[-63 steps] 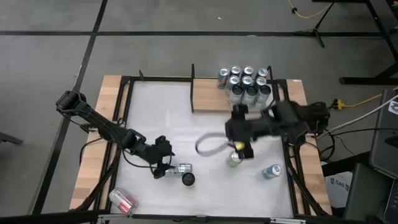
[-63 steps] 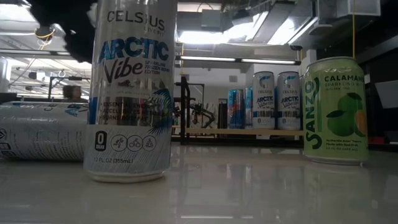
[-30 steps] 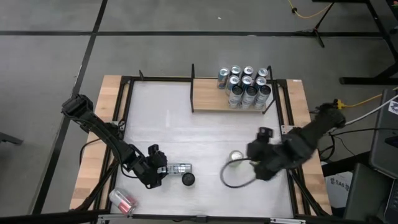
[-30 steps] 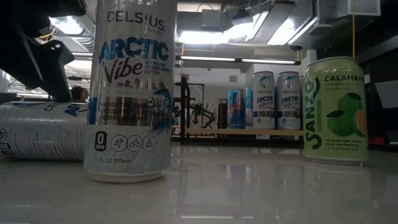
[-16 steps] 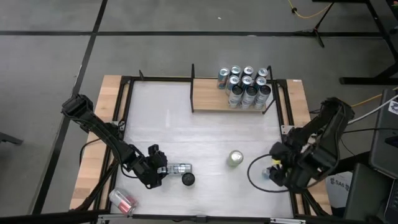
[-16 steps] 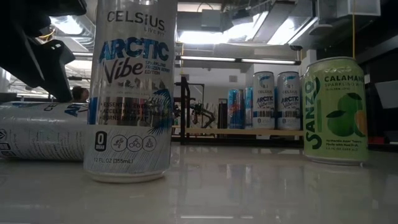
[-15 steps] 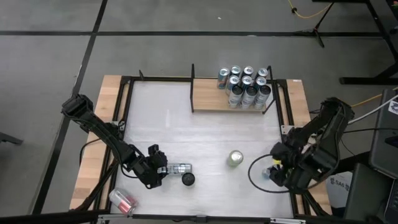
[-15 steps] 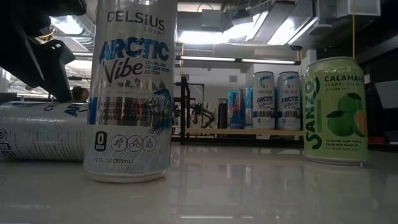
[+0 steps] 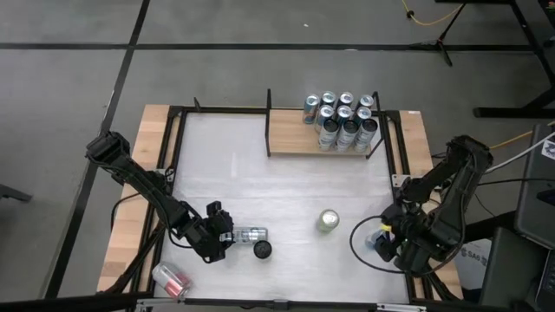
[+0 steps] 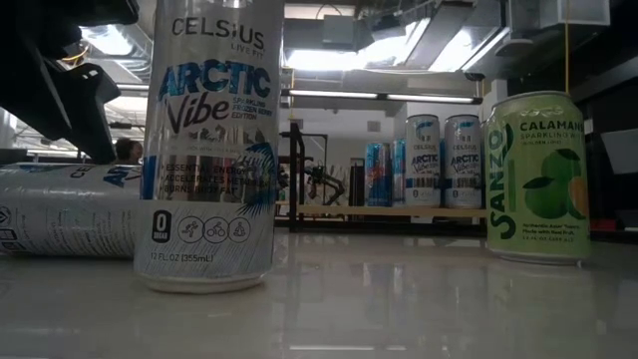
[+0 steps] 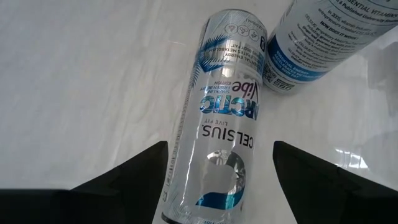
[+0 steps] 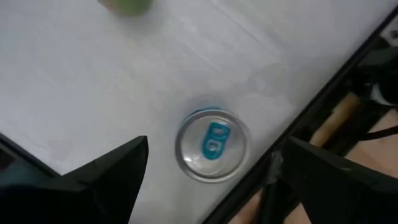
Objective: Place canned beverage on shelf
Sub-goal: Put the blue soda can on the shelf aligned with the other blue soda cans
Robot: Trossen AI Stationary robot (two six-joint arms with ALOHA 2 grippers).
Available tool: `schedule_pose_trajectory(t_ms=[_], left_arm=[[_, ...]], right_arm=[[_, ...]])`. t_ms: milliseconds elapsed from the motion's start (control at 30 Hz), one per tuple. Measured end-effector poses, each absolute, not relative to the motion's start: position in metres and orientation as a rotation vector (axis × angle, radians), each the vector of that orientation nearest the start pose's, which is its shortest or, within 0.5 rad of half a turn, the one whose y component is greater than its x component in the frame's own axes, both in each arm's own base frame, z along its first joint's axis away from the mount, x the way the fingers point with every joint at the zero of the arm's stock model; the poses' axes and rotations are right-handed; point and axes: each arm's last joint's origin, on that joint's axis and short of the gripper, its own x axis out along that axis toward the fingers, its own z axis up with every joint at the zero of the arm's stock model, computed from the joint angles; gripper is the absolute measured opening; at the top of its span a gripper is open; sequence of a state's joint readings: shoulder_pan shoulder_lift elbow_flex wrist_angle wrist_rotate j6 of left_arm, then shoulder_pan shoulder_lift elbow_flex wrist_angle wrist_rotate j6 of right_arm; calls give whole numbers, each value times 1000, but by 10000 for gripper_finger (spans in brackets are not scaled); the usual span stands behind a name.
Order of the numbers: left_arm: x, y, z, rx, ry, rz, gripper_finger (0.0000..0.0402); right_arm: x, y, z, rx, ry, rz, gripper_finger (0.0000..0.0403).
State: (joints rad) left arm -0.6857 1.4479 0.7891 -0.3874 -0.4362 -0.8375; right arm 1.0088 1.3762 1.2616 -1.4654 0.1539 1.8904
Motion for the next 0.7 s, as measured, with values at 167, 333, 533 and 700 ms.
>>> schedule_pose_trajectory(t_ms=[167,333,533,700], left_arm=[[213,-158,182,-222,892,152,283],[213,-158,182,-222,892,153,283],[213,-158,182,-222,892,153,283],[213,-158,182,-222,892,153,283]], right_arm=[[122,185,289,670,1302,-675,358],[121,184,284,667,1299,-705,358],[121,183,278,654,1301,-719,358],[121,185,266,675,1320,-702,358]])
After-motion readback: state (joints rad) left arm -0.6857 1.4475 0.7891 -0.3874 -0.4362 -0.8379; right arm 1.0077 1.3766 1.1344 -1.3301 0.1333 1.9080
